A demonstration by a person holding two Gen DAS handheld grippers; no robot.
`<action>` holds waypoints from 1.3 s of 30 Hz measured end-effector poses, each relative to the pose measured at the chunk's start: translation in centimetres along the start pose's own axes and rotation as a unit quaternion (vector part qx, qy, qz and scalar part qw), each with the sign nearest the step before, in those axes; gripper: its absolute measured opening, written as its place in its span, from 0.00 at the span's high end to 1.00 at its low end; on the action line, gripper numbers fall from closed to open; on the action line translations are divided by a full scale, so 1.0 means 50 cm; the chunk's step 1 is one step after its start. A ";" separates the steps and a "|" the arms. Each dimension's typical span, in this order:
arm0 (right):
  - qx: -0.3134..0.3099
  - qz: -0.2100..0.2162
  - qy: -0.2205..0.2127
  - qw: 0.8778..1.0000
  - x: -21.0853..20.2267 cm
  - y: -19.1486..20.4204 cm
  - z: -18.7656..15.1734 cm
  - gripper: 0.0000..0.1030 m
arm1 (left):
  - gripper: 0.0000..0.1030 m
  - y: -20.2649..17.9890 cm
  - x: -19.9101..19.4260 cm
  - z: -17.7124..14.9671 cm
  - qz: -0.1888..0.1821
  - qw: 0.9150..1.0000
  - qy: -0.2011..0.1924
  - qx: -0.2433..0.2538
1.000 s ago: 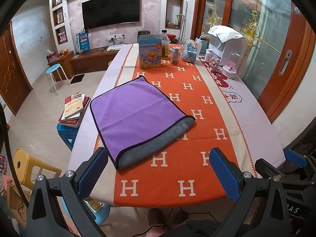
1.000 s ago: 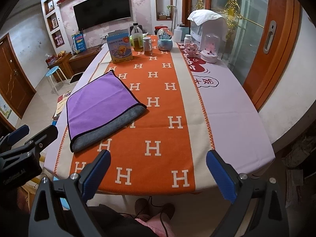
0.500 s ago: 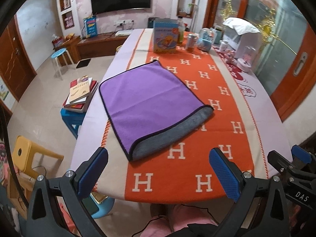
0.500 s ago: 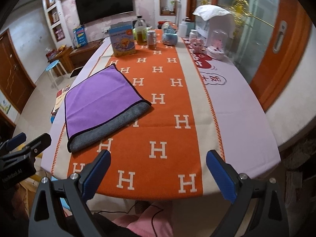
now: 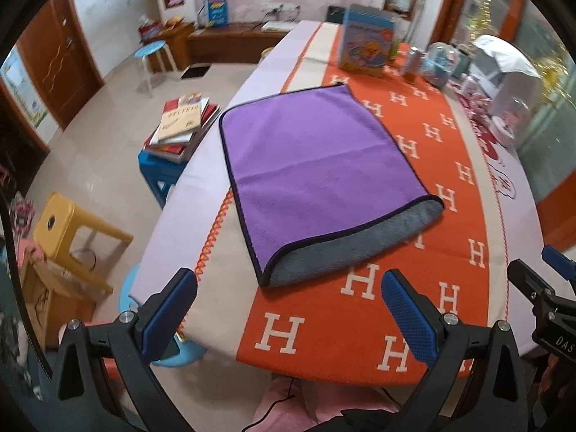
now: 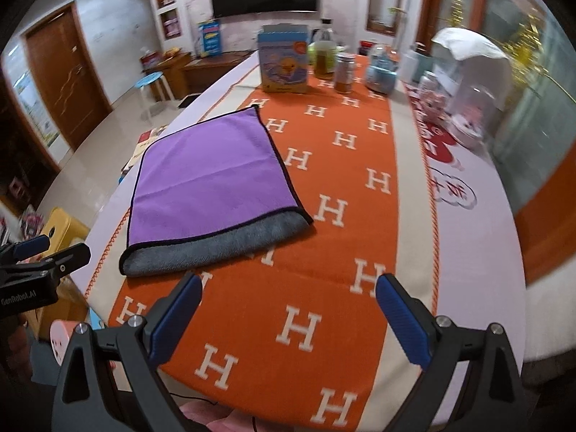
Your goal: Fold towel
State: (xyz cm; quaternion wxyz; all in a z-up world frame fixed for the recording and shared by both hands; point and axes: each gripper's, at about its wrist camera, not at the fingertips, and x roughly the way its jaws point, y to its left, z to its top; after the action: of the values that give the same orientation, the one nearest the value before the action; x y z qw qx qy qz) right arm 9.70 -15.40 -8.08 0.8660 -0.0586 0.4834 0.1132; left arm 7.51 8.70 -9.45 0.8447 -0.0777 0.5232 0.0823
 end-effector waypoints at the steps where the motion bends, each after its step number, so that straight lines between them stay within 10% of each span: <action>1: -0.006 0.007 0.003 1.000 0.011 -0.003 0.008 0.05 | 0.01 0.003 0.011 0.003 0.003 1.000 0.007 -0.009; 24: -0.181 0.093 0.025 0.979 0.260 -0.027 0.070 0.15 | 0.01 0.048 0.216 0.010 -0.008 0.998 0.009 -0.067; 39: -0.190 0.110 0.055 0.974 0.335 -0.029 0.069 0.57 | 0.11 0.014 0.290 0.006 -0.021 0.997 0.050 -0.059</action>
State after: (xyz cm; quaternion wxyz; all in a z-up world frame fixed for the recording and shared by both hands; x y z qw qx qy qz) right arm 21.39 -13.72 -20.54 0.7933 -0.1752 0.5036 0.2940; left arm 13.97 10.30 -22.37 0.8132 -0.1424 0.5570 0.0910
